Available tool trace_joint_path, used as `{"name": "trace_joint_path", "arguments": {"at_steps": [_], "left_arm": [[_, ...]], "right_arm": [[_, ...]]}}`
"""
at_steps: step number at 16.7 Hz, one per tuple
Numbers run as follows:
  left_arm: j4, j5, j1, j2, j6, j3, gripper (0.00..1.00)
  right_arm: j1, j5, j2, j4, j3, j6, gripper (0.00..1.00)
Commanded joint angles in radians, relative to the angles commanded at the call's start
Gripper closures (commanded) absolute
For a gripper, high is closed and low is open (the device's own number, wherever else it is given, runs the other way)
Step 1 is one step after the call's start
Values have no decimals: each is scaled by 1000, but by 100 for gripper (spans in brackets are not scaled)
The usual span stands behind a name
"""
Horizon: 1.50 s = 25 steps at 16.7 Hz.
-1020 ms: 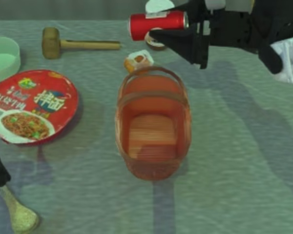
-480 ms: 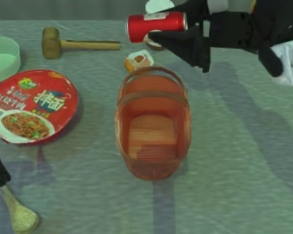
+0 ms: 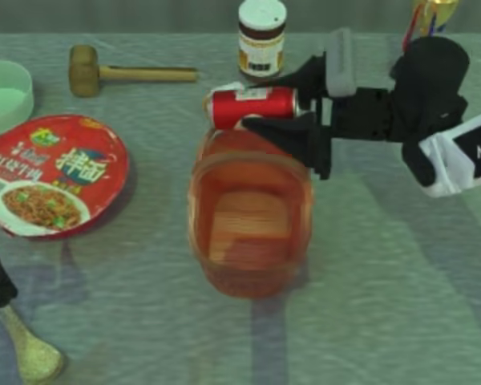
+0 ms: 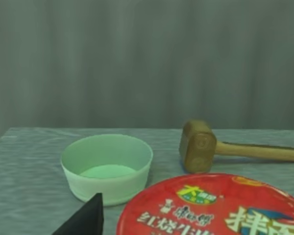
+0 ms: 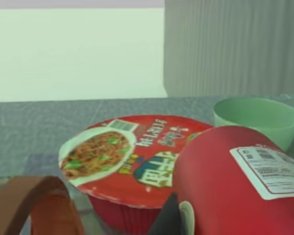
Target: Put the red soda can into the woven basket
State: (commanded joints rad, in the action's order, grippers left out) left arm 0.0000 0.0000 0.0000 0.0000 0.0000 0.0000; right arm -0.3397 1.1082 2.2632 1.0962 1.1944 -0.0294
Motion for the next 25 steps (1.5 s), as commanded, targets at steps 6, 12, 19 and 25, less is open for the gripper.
{"name": "trace_joint_path", "arguments": {"at_steps": [6, 12, 19, 25], "left_arm": [[0, 0, 0, 0, 0, 0, 0], [0, 0, 0, 0, 0, 0, 0], [0, 0, 0, 0, 0, 0, 0], [0, 0, 0, 0, 0, 0, 0]], "right_arm": [[-1, -1, 12, 15, -7, 0, 92], [-1, -1, 12, 15, -7, 0, 47], [-1, -1, 12, 15, -7, 0, 0], [-1, -1, 12, 15, -7, 0, 0]]}}
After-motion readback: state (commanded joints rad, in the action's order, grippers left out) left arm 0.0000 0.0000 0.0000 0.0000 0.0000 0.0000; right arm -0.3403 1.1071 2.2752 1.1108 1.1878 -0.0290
